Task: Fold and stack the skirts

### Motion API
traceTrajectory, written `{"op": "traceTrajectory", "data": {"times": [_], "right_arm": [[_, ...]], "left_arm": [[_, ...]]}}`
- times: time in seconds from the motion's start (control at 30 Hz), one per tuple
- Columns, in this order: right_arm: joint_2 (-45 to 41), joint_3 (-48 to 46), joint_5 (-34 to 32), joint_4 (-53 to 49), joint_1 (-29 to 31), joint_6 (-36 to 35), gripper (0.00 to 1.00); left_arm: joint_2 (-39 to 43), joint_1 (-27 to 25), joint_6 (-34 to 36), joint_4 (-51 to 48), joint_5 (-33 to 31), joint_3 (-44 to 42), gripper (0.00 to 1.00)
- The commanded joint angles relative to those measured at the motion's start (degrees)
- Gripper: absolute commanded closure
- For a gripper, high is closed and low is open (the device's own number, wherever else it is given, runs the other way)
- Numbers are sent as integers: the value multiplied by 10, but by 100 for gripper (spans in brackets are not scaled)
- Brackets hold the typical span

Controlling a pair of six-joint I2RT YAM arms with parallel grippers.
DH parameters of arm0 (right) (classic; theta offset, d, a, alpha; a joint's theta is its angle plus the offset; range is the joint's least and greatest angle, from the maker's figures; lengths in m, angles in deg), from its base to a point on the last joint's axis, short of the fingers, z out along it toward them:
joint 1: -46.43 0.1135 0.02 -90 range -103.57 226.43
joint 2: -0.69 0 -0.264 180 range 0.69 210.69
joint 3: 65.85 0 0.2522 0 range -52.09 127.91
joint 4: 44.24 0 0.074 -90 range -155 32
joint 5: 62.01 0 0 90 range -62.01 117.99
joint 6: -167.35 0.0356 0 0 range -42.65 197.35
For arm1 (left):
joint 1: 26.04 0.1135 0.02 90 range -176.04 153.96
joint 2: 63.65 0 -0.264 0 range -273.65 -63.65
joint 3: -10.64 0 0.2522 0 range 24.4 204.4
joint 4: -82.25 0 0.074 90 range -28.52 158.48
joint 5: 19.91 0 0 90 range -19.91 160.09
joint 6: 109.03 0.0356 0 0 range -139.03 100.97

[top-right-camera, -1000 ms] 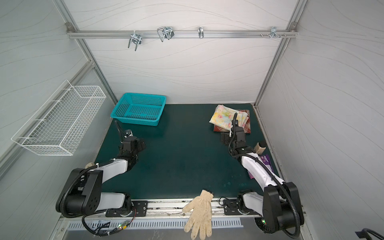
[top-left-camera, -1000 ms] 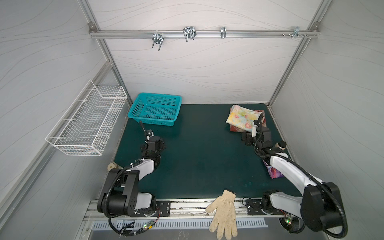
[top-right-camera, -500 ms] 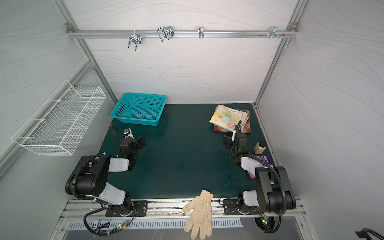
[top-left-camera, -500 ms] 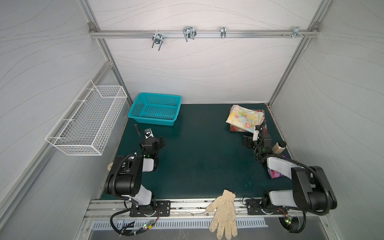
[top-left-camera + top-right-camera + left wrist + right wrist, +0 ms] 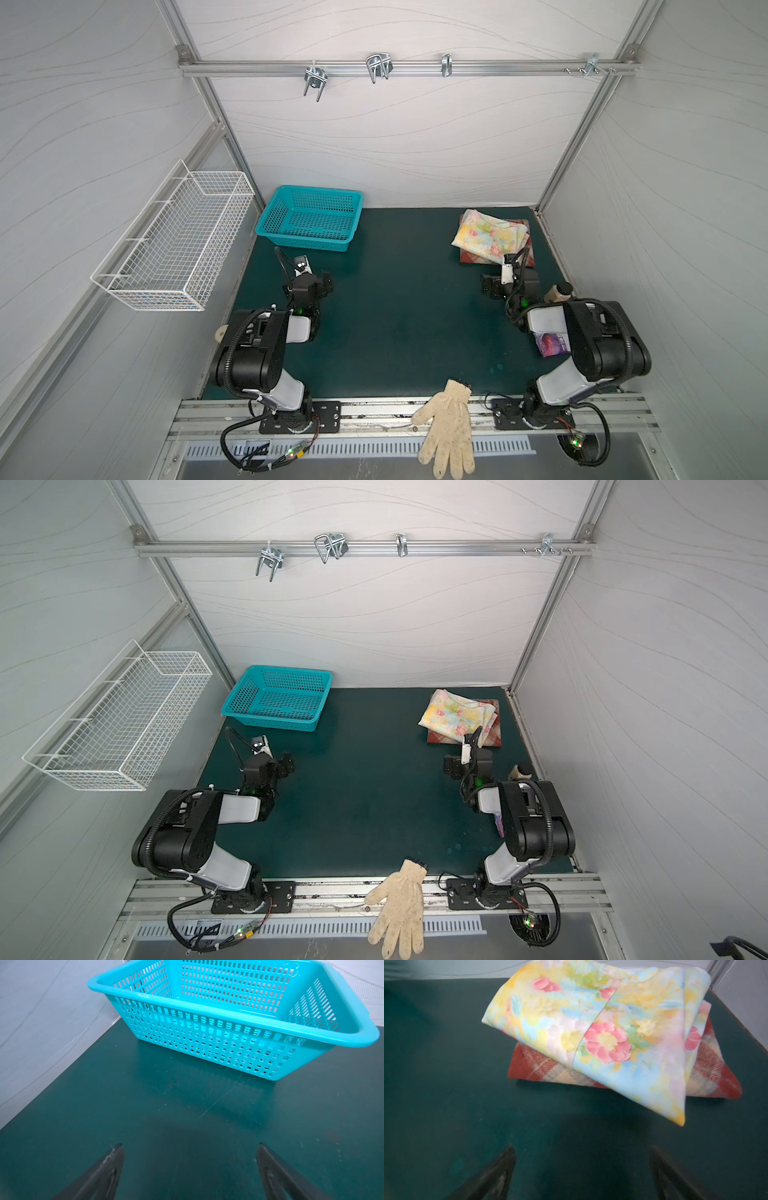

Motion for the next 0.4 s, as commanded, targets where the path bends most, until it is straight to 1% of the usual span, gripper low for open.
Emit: {"op": "traceTrajectory", "data": {"times": [0.0, 0.37], "right_arm": [[-2, 11, 31, 22, -1, -4, 1], [0, 14, 29, 17, -1, -3, 1]], "left_arm": [[-6, -2, 13, 24, -14, 17, 1], [-6, -1, 13, 22, -14, 17, 1]]}}
